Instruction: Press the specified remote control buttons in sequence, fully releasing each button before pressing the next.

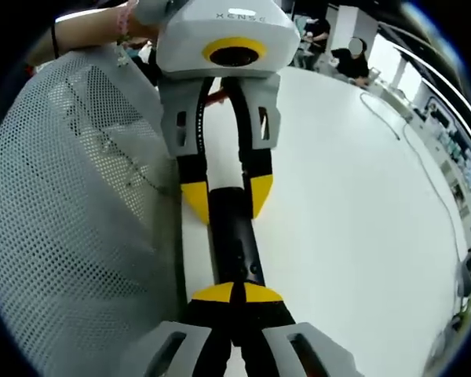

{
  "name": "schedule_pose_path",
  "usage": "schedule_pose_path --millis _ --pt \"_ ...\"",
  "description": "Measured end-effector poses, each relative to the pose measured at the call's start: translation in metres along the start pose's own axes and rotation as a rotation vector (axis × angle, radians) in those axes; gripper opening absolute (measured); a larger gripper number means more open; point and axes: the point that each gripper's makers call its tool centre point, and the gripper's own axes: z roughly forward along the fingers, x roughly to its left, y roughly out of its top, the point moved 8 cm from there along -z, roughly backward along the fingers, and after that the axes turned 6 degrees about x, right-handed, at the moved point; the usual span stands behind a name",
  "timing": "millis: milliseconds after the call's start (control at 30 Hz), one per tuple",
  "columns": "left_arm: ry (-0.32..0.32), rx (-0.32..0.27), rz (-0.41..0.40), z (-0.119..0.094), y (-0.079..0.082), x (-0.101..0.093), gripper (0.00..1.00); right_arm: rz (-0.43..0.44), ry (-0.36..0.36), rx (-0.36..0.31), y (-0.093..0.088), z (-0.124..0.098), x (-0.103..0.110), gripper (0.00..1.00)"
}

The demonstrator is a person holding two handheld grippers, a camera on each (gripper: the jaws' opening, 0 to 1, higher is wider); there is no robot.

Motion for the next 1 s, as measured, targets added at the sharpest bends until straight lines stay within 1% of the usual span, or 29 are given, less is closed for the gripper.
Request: schedule_pose_path --millis 167,367,433,467,567,700,767,1000 --pt "0.011 0.008 0.019 0.0005 0.0006 -0.0006 0.26 -0.018 -0.005 0.006 0.0006 0.0005 -0.0004 0.00" --pt "0.012 0.009 0.019 0.0004 0.0005 -0.0003 0.26 -0.003 -0.005 0.000 0.0004 0.0000 0.0008 0.03" --pt "0.013 0.009 0.018 0.0006 0.0005 -0.0005 0.26 -0.005 -0.019 0.003 0.0003 0.0005 0.0006 0.11" --pt "0.013 0.009 0.017 0.0006 0.0005 -0.0005 0.26 -0.009 -0.017 0.009 0.0000 0.0011 0.0007 0.12" --pt "0.013 0.008 0.017 0.0003 0.0007 -0.0007 0.26 -0.014 -0.030 0.007 -0.0003 0.0010 -0.0013 0.10" --pt "0.014 0.008 0.018 0.0004 0.0005 -0.0006 0.26 0.007 -0.038 -0.001 -0.0013 0.0007 -0.0044 0.14" --pt "0.015 0.008 0.019 0.0002 0.0007 -0.0007 0.26 0.025 -0.025 -0.007 -0.0023 0.0012 -0.0049 0.14" --pt "0.015 0.006 0.016 0.0004 0.0005 -0.0006 0.26 0.042 -0.017 -0.020 -0.0024 0.0015 -0.0051 0.14"
